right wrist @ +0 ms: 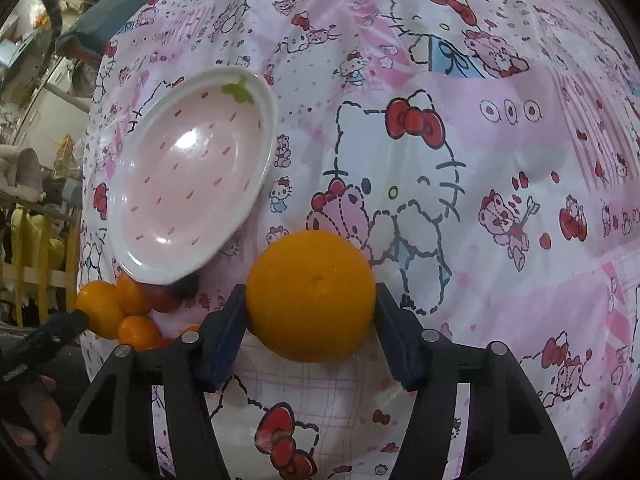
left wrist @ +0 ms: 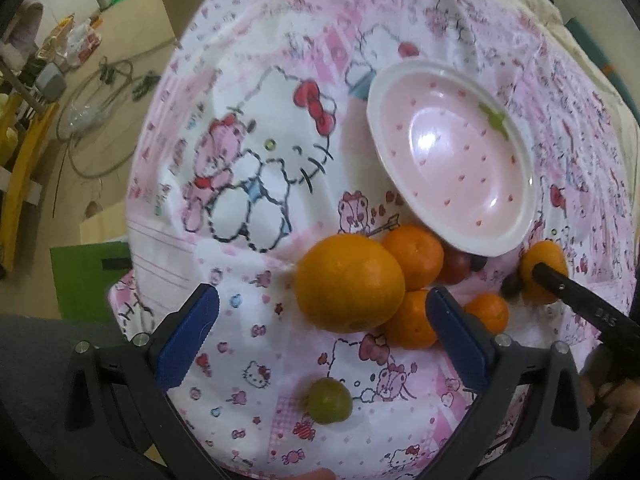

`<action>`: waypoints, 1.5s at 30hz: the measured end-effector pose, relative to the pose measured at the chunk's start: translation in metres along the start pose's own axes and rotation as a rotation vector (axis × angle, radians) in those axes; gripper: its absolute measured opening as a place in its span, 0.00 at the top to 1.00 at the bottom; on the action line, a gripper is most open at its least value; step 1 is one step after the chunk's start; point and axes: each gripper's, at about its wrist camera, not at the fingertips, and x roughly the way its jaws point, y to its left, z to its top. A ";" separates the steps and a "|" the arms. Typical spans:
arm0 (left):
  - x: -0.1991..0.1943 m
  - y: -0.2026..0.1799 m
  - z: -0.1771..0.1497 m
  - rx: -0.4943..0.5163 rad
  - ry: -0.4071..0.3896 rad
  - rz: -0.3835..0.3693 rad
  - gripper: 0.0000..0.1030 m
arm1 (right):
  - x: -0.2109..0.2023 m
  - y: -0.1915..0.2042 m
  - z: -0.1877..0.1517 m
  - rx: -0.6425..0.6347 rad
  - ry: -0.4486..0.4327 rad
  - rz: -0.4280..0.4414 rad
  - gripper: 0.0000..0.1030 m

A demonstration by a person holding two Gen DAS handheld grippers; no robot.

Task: Organize fruits
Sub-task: 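Grasp a large orange with the right tool while the left tool grasps another large orange, then carry both held oranges up over the pink plate with both tools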

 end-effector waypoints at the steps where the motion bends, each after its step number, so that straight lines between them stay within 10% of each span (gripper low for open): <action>1: 0.004 -0.001 0.001 -0.001 0.013 -0.003 0.06 | -0.001 -0.002 -0.001 0.002 -0.001 0.002 0.39; 10: 0.028 -0.013 0.005 -0.022 0.071 -0.061 0.19 | 0.000 -0.003 -0.001 0.029 0.000 0.021 0.39; 15: 0.029 -0.019 0.005 -0.004 0.051 -0.064 0.43 | -0.001 -0.004 -0.002 0.031 0.002 0.021 0.39; 45: -0.024 -0.004 0.000 0.048 -0.059 -0.060 0.46 | -0.015 -0.004 0.000 0.027 -0.060 0.032 0.39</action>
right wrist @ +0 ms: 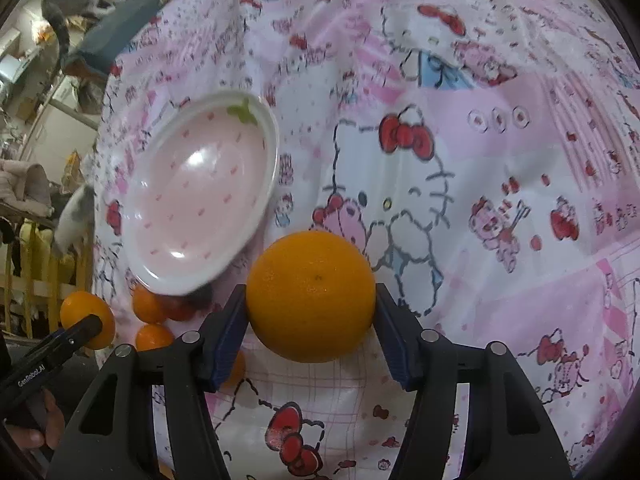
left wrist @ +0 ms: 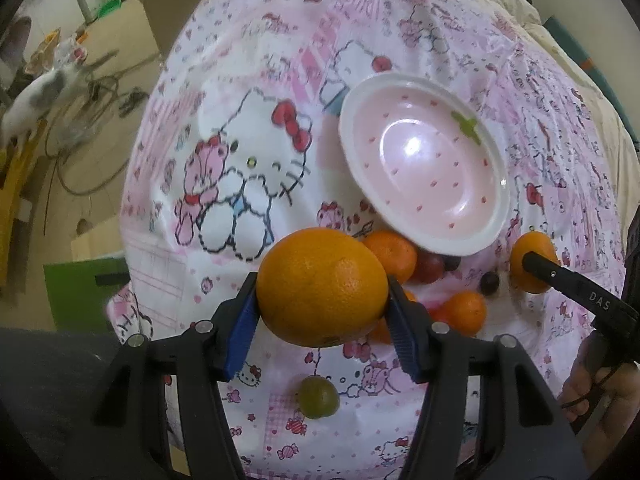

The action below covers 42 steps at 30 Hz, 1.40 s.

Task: Organize fruits
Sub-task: 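Carry both held oranges up over the pink plate with both tools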

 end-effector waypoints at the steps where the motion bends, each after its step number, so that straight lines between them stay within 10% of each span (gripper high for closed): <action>1: -0.004 -0.002 0.002 0.005 -0.006 -0.002 0.46 | -0.004 -0.002 0.001 0.010 -0.010 0.007 0.39; 17: -0.012 -0.047 0.057 0.149 -0.050 -0.002 0.46 | -0.065 0.000 0.026 -0.021 -0.210 0.077 0.39; 42: 0.083 -0.077 0.127 0.180 0.092 -0.031 0.46 | 0.000 0.024 0.086 -0.117 -0.109 0.106 0.39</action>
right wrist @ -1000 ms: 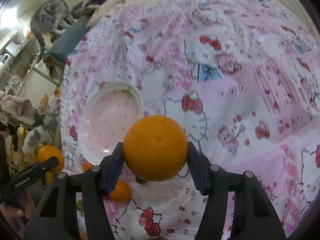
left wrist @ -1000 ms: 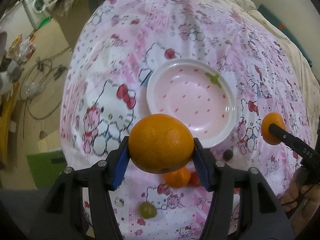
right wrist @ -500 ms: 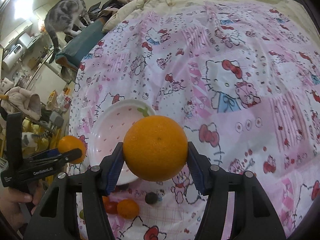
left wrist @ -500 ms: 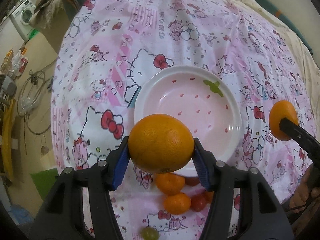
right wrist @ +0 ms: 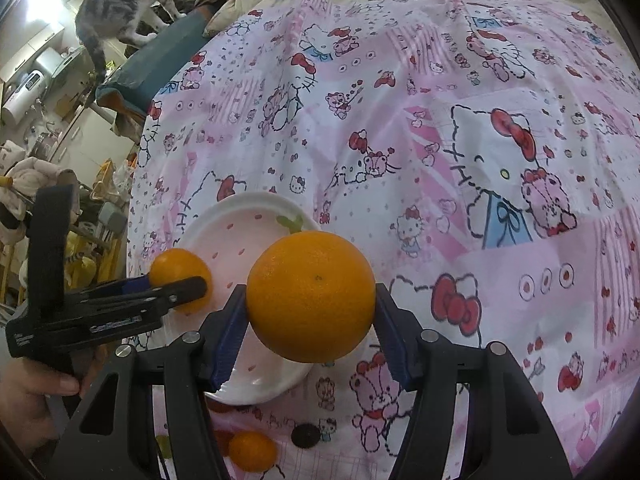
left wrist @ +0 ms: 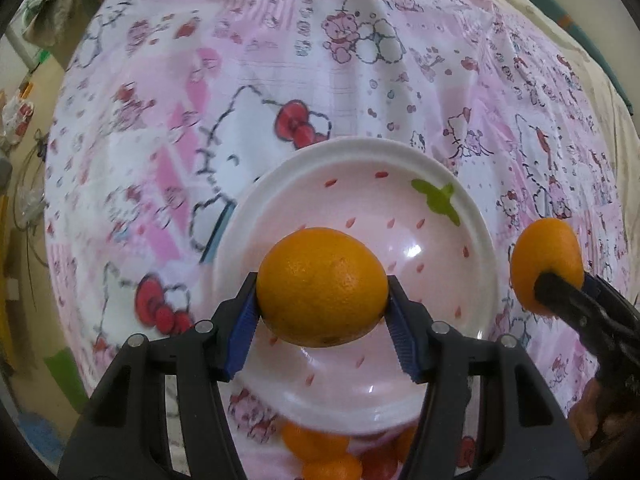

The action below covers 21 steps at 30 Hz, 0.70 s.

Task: Organize fruits
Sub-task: 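Carry both held oranges up over the pink plate with both tools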

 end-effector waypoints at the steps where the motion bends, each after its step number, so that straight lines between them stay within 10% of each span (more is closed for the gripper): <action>1: 0.004 -0.001 0.004 -0.002 0.006 0.000 0.46 | 0.001 -0.001 0.001 0.000 0.001 -0.002 0.39; 16: 0.023 -0.007 0.024 0.010 -0.013 0.022 0.41 | 0.001 -0.009 0.000 0.029 0.003 -0.008 0.39; 21: 0.025 -0.008 0.026 0.012 -0.010 0.020 0.19 | 0.000 -0.009 0.001 0.028 0.001 -0.009 0.39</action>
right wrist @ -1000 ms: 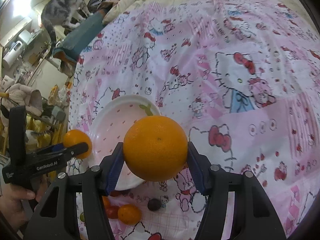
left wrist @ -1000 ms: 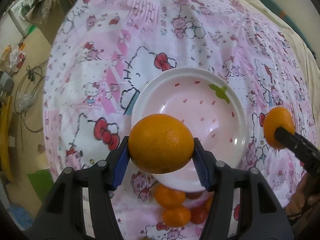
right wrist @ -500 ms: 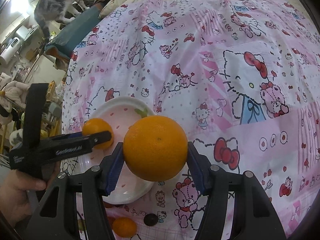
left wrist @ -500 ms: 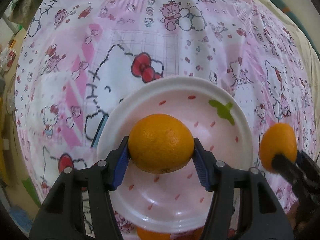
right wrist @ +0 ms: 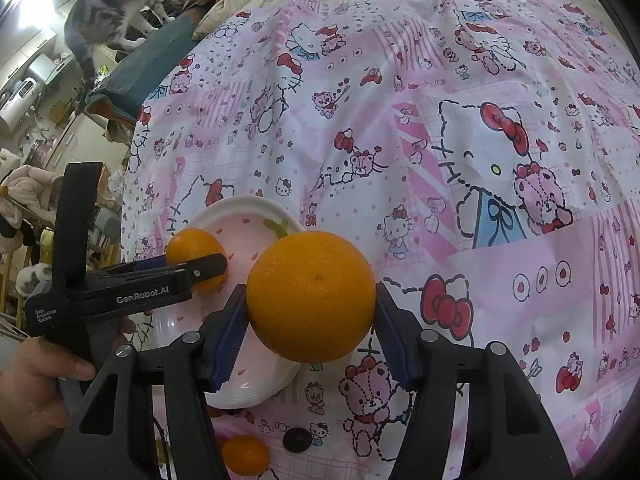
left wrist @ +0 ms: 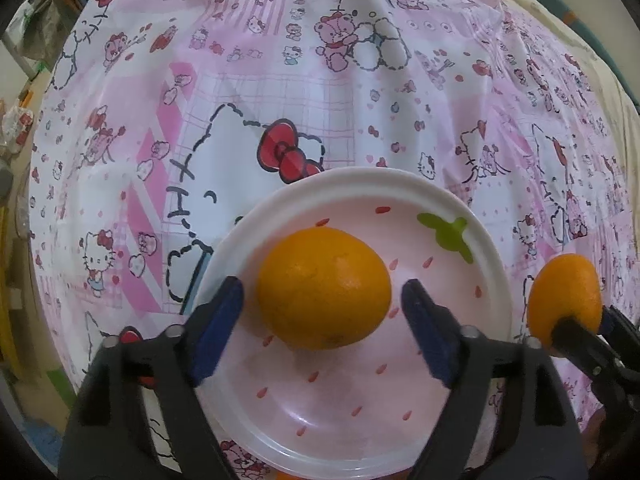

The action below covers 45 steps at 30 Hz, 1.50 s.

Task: Organize fruits
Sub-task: 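Carry both held oranges up over the pink plate with both tools, then lower the oranges onto the plate and open both tools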

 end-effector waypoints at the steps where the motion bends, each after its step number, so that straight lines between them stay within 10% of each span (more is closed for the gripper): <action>1: -0.001 0.000 -0.001 0.000 0.001 0.003 0.18 | 0.000 0.000 0.000 0.000 0.000 0.001 0.39; 32: -0.067 0.084 -0.058 -0.191 -0.031 0.075 0.16 | 0.086 0.067 0.024 -0.324 0.073 -0.011 0.37; 37: -0.068 0.074 -0.057 -0.147 -0.046 0.075 0.16 | 0.074 0.068 0.024 -0.350 0.037 -0.008 0.11; 45: -0.070 0.065 -0.061 -0.109 -0.050 0.084 0.16 | 0.052 0.067 0.024 -0.333 0.001 -0.005 0.11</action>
